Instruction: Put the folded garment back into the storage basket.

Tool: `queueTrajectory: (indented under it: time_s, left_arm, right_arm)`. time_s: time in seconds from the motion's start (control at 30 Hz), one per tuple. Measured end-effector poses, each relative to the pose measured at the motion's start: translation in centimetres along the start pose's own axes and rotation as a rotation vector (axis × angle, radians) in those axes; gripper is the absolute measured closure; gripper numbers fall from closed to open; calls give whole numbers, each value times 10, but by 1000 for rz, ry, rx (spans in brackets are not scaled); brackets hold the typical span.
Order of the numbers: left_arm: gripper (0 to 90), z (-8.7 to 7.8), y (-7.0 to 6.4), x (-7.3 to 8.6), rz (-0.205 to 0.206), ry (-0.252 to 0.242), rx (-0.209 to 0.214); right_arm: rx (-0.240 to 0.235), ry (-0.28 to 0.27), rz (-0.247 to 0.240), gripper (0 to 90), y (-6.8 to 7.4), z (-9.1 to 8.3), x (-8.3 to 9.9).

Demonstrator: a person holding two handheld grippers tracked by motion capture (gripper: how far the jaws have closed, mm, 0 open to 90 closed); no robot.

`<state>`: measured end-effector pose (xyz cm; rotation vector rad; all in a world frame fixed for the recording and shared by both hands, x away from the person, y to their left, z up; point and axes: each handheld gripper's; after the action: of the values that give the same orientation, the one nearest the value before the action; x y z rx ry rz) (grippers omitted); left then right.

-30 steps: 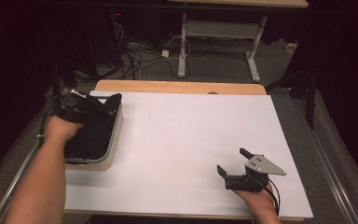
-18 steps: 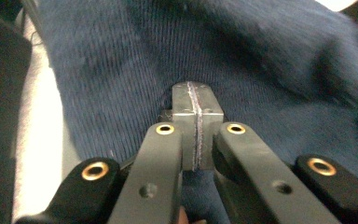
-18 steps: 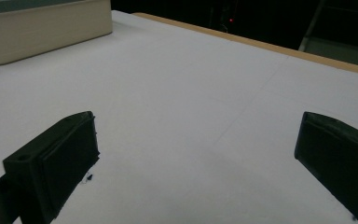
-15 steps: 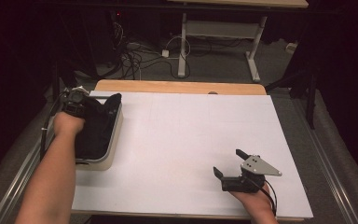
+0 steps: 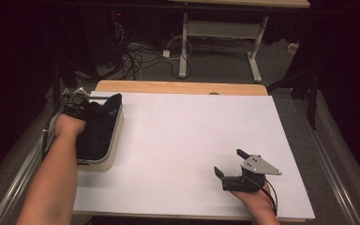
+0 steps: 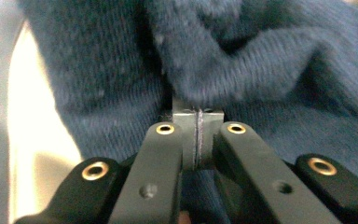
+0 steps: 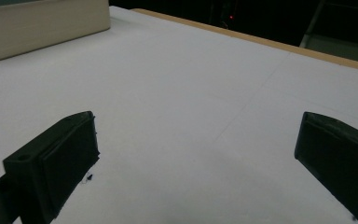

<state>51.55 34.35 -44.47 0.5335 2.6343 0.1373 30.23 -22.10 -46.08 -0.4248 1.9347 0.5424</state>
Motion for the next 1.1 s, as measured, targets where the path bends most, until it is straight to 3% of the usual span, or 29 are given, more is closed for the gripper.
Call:
queueTrajectory:
  time_s: [0.13,0.23,0.47,0.53,0.63,0.77,0.9,0.97,1.1]
  left_arm:
    - [861,-9,-1,6,-2,-6,22]
    - [861,-15,-3,10,-6,2,76]
    - [863,-43,-19,11,67,-84,92]
    - [863,-48,-23,7,95,-74,82]
    - [863,-54,-30,-1,105,-99,115]
    - [863,-42,-43,-12,143,-67,143]
    - [862,-21,-54,-22,154,-91,192]
    - [863,-10,-59,-29,157,-118,195]
    - [864,5,-59,-35,141,-113,212]
  right_arm:
    - [2,-2,-1,2,-4,-2,2]
    - [7,-5,0,2,-7,-4,2]
    - [10,-16,-6,1,-11,-9,4]
    - [11,-15,-6,1,-11,-9,4]
    - [10,-14,-5,2,-12,-9,4]
    - [11,-16,-7,2,-11,-10,4]
    - [8,-16,-1,2,-11,-10,4]
    - [9,-16,-2,2,-11,-10,4]
    - [7,-14,1,2,-11,-8,4]
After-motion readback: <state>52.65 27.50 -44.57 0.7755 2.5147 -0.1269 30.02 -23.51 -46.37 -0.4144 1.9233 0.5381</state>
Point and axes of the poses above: each handheld gripper's, and its own axes: z roughly forward along the jaws, x roughly out of its underside, y roughly to its left, and after that the axes turned 15 degrees about z, right-handed
